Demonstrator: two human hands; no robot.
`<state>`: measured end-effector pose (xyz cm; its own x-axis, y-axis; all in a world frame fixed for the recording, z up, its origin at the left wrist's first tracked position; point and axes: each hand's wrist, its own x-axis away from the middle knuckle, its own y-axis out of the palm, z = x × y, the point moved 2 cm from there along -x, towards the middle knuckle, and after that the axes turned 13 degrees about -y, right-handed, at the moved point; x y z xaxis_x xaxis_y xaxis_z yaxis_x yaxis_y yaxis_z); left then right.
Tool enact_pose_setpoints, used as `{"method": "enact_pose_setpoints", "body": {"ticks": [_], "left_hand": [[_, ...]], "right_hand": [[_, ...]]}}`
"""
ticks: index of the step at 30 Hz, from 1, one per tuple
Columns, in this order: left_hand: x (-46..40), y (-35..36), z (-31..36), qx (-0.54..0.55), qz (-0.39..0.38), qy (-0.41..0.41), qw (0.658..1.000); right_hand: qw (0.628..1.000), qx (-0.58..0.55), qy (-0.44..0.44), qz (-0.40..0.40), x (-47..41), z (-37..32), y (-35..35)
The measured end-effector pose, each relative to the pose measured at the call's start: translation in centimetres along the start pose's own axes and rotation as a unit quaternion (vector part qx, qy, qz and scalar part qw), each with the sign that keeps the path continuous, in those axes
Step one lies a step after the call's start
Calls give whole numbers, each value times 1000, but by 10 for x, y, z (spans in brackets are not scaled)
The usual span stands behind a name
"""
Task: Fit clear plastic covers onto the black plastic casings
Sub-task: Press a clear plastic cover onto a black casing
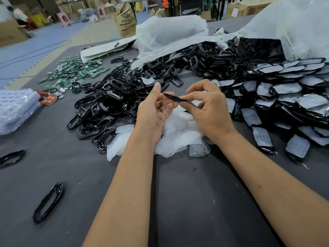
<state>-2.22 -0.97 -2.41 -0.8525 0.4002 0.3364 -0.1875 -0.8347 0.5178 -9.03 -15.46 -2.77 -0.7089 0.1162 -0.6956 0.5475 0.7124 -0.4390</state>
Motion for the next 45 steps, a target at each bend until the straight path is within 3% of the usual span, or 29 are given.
{"method": "enact_pose_setpoints", "body": {"ticks": [2, 6, 13, 31, 45], "left_hand": [[0, 2, -2, -18, -21, 21, 999], [2, 6, -9, -95, -49, 82, 991], [1, 6, -8, -99, -45, 68, 992], [-1, 8, -9, -125, -44, 88, 987], [3, 11, -9, -173, -35, 105, 979]], "right_hand": [[994, -88, 65, 22, -1, 4, -5], [947, -273, 165, 24, 0, 12, -13], [905, -380, 191, -7, 0, 19, -13], [924, -347, 160, 28, 2, 15, -14], [897, -392, 205, 26, 1, 21, -13]]}}
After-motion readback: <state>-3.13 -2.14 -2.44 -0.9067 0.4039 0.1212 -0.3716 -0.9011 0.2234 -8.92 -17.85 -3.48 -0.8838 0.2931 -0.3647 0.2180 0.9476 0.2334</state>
